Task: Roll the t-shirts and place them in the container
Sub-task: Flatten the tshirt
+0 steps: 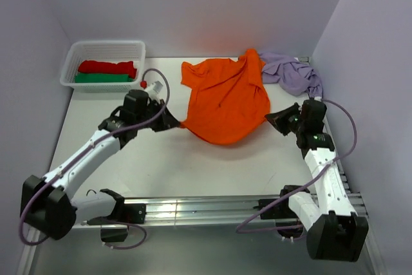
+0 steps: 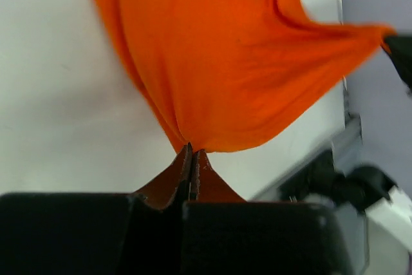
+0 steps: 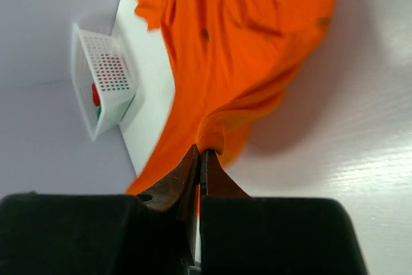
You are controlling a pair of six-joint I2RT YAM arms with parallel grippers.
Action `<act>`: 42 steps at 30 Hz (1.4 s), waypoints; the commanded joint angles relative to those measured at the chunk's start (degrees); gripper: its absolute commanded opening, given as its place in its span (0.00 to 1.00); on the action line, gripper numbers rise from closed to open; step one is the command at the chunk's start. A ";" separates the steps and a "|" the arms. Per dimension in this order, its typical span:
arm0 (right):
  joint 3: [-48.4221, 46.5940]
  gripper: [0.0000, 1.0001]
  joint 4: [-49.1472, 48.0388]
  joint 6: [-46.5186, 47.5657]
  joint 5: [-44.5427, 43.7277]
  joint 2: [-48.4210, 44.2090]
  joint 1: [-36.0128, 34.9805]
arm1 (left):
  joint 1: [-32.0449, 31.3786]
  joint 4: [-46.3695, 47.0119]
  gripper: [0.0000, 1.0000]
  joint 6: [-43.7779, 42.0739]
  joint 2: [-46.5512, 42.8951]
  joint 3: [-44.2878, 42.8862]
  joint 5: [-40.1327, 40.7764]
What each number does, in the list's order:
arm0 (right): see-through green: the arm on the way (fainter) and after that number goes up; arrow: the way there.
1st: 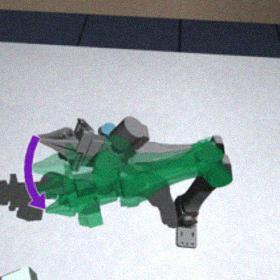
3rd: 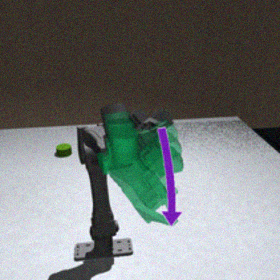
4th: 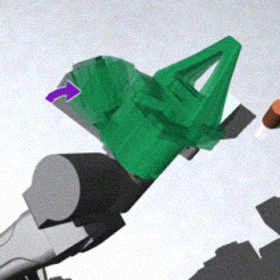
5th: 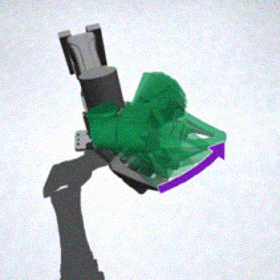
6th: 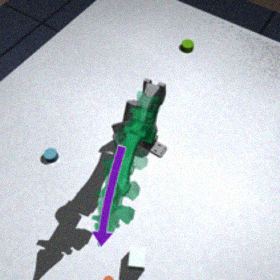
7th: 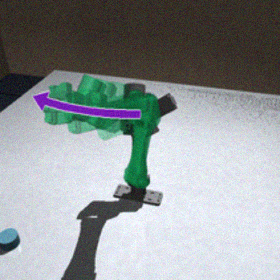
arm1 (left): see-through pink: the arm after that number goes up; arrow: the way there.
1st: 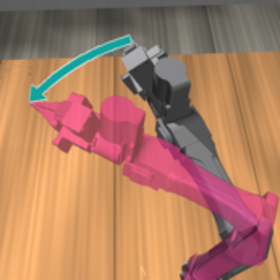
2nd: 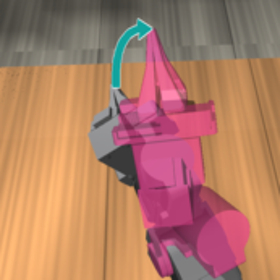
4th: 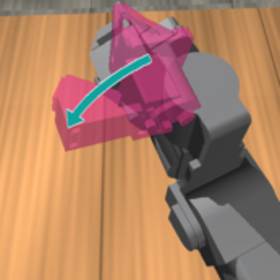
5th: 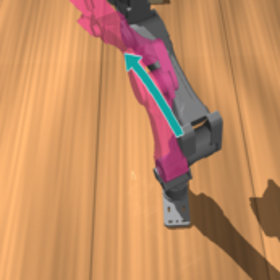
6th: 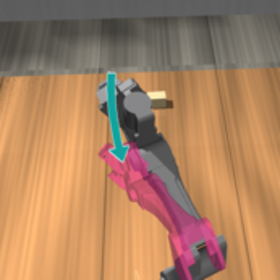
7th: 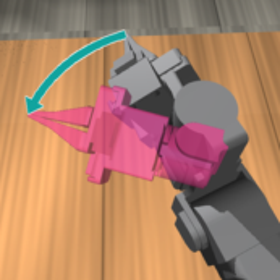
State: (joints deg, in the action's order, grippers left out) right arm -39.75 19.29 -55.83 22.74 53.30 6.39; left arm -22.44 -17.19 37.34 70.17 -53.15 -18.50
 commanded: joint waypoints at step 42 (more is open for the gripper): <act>-19.75 0.00 21.05 6.17 -38.83 30.10 6.26 | -51.74 -4.60 0.04 10.56 24.66 -8.81 8.75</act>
State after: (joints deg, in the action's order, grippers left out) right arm -57.17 40.01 -50.81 -12.80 82.21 10.90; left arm -72.38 -21.47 46.89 94.56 -58.98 -9.30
